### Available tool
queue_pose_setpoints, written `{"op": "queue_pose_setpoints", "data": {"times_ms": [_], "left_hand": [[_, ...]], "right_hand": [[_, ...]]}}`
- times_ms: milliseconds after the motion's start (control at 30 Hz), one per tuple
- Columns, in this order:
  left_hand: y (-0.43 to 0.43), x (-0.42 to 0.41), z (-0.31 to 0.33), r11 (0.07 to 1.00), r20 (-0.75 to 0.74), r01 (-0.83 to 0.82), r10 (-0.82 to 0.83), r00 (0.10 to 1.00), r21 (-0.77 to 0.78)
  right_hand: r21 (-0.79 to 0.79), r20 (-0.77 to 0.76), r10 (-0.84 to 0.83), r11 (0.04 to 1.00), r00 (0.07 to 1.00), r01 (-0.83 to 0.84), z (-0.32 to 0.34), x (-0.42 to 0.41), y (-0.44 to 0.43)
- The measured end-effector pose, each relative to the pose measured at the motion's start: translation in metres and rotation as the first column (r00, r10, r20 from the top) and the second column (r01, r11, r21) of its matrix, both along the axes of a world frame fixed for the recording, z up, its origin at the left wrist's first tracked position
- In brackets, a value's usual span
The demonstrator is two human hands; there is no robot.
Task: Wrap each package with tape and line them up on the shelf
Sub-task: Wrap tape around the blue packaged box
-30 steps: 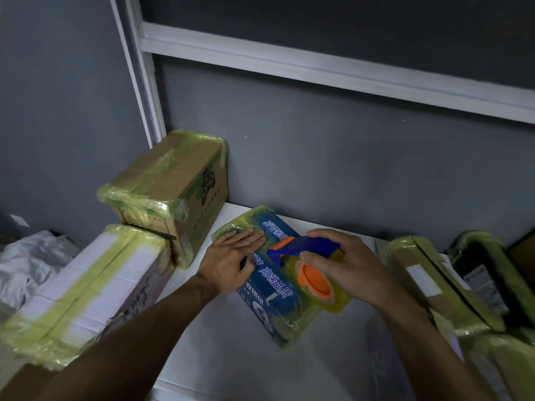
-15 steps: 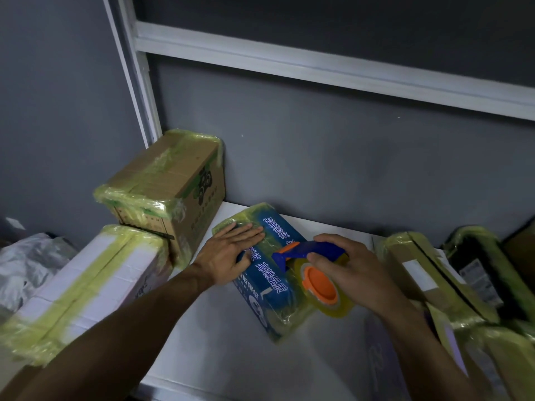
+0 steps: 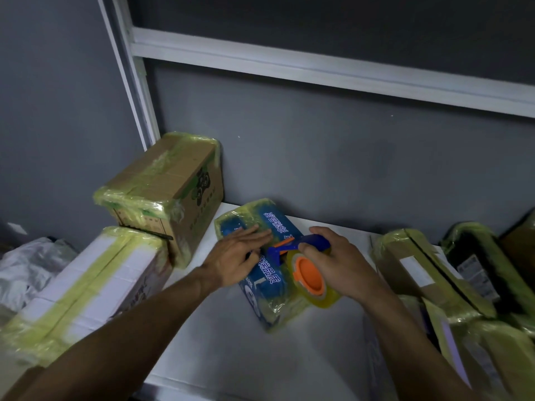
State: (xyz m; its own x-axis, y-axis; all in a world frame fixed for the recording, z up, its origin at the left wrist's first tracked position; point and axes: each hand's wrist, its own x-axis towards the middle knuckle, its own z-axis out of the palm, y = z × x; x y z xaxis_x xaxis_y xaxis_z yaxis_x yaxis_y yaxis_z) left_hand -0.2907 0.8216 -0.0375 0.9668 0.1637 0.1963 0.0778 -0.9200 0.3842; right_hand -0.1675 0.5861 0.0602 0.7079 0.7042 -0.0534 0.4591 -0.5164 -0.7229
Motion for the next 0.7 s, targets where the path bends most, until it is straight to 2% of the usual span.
{"op": "queue_pose_setpoints", "data": {"times_ms": [133, 333, 433, 700], "left_hand": [[-0.021, -0.005, -0.015, 0.997, 0.047, -0.056, 0.059, 0.997, -0.057], [-0.021, 0.001, -0.023, 0.993, 0.112, -0.097, 0.104, 0.988, -0.066], [-0.018, 0.003, -0.024, 0.995, 0.124, -0.084, 0.09, 0.988, -0.053], [-0.012, 0.005, -0.028, 0.997, 0.095, -0.081, 0.082, 0.992, -0.009]], "right_hand": [[0.004, -0.033, 0.007, 1.0, 0.999, -0.007, 0.0, 0.0, -0.004], [0.194, -0.107, -0.067, 0.977, 0.992, 0.087, -0.002, -0.015, -0.012], [0.251, -0.102, -0.059, 0.964, 0.993, 0.083, -0.002, -0.02, -0.016], [0.216, -0.086, -0.08, 0.972, 0.993, 0.097, 0.007, -0.015, -0.029]]}}
